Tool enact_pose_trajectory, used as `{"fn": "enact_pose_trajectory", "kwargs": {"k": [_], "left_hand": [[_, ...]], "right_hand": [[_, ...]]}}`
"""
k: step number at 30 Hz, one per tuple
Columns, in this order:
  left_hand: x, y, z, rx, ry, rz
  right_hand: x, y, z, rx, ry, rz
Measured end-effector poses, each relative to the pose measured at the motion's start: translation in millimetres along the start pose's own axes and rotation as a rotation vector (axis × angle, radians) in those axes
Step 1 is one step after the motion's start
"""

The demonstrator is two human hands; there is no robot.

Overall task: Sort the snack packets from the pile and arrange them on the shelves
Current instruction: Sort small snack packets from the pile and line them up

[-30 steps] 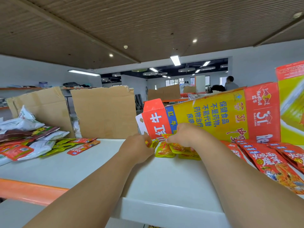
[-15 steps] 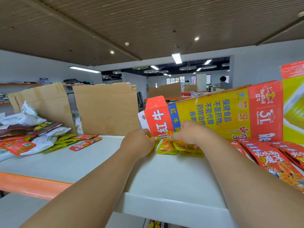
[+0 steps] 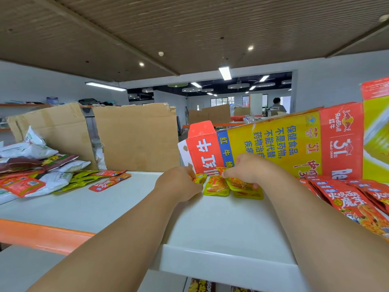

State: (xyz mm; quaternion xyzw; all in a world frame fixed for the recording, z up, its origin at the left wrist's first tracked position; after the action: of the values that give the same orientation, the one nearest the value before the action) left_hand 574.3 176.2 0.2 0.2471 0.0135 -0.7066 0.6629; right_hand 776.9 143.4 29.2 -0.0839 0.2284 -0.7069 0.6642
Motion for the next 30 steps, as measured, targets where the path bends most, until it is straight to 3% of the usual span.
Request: {"fn": "enact_pose_trajectory", "kwargs": {"k": [12,17,26,30], "left_hand": [[-1.7,6.1,26.7,0.074,0.143,0.007],[-20.4,8.0,41.7,0.179,0.046,-0.042],[-38.9,-1.5,27.2,0.184,-0.179,-0.395],[-39.8,11.1,29.1,0.123,-0.16,-0.571]], "right_hand": [[-6.1,9.8,-0.7,0.05,0.024,-0.044],[-7.0,25.2,-0.2,0.11,0.054,-0.098],[-9.0,-2.3,6.8,0.202,0.076,-0.183],[-9.2,-35.6,-2.2,0.216,0.076,-0.199]]}}
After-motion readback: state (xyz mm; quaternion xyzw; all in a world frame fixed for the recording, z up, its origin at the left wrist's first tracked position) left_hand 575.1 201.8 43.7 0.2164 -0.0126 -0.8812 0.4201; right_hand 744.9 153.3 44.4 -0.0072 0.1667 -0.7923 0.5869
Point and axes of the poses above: each hand's wrist, its own x-axis away from the middle knuckle, its own z-axis out of the back of the hand, y = z × x, the point moved 10 cm from there along -x, towards the middle knuckle, and after that the axes turned 6 degrees about y, right-handed, at the moved point
